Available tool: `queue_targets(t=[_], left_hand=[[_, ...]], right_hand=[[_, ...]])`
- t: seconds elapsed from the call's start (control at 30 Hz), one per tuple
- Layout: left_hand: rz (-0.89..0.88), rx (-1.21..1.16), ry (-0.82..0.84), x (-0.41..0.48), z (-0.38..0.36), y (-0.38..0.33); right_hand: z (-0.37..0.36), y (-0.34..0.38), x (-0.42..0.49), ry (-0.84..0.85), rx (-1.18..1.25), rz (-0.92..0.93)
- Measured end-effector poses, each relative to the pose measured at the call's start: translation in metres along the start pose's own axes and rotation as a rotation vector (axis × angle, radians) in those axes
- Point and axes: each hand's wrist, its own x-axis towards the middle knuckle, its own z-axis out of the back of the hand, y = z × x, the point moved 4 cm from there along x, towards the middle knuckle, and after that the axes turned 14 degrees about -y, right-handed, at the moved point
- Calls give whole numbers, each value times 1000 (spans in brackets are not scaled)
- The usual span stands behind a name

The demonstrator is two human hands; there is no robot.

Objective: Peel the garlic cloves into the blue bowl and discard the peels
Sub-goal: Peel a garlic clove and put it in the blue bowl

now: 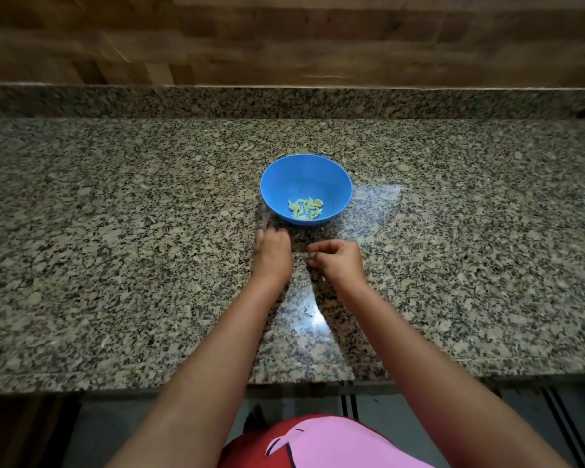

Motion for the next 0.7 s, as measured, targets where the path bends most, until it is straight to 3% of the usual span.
queue_targets(t=[0.1, 0.27, 0.4, 0.6, 0.7], left_hand=[[-90, 85, 37, -2, -1, -4], [-84, 78, 102, -2, -2, -9], [-33, 75, 25, -5, -5, -7], [-175, 277, 92, -17, -14, -20], [-216, 257, 117, -34, -22, -24]], right_hand=[[4, -2, -4, 11, 18, -8], [13, -5, -6, -6, 56, -57], [25, -1, -4, -28, 71, -48], [38, -1, 0, -45, 127, -51], [46, -4, 2, -54, 133, -58]])
